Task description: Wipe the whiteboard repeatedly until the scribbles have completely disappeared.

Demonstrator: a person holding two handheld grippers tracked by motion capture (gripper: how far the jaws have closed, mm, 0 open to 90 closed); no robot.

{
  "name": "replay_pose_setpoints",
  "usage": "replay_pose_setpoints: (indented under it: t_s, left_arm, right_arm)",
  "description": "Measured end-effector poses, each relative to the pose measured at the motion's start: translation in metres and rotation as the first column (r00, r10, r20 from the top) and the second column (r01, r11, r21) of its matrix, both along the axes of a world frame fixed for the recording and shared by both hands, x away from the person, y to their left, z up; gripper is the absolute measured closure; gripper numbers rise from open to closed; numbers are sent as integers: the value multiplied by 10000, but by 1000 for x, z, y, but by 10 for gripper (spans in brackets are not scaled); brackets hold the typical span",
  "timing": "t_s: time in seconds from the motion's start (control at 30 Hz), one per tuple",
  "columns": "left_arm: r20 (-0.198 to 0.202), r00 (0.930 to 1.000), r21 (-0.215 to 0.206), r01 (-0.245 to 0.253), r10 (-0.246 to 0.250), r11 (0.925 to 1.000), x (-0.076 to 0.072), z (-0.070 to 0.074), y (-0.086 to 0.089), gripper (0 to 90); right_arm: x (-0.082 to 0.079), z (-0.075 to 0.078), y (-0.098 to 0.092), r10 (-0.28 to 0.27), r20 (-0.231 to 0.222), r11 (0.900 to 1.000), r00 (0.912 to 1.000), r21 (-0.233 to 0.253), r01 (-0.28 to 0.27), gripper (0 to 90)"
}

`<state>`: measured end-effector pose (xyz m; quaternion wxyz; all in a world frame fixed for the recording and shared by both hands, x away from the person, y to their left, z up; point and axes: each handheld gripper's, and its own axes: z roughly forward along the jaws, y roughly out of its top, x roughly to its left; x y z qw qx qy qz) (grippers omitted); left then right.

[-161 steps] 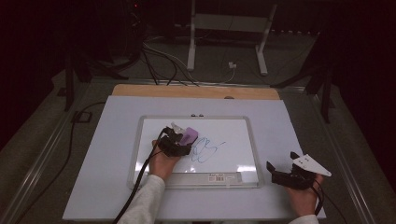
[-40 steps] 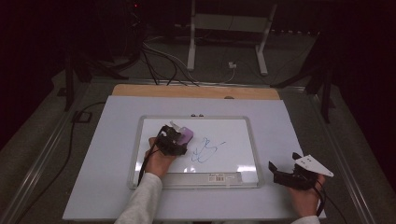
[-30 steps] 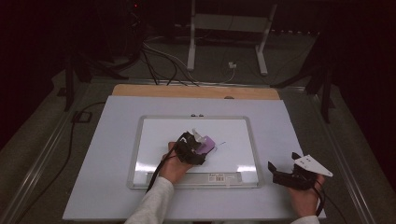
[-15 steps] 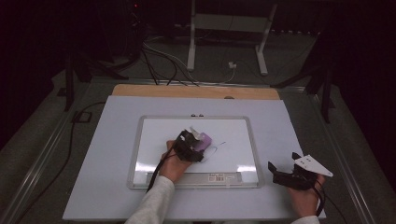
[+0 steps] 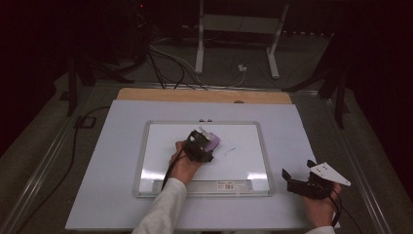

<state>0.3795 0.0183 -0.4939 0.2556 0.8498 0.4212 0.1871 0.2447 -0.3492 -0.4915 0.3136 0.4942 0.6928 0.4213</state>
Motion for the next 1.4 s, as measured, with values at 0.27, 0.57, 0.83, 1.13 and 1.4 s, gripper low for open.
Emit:
replay_pose_setpoints:
  t_s: [0.27,0.57,0.83,1.13,1.4]
  left_arm:
    - [-271,9987,-319,413,-421,9986,5,0,-18,419]
    - [-397,9716,-683,2301,-2331,9708,-21,0,-51,419]
    - [51,9989,370,459,-461,9983,1,1,-23,419]
    - [-238,9972,-87,713,-715,9974,2,1,-30,419]
    - [-227,9793,17,2014,-2013,9795,-19,2,-53,419]
  right_arm:
    - [2,-1,5,141,-39,9999,9999,-79,-141,0]
    - [2,-1,4,121,-21,9999,9999,-72,-121,0]
    - [1,0,0,17,-16,10000,10000,-3,-17,0]
    - [2,-1,4,138,-44,9999,9999,-74,-139,0]
    - [2,-1,5,155,-47,9998,9999,-93,-156,0]
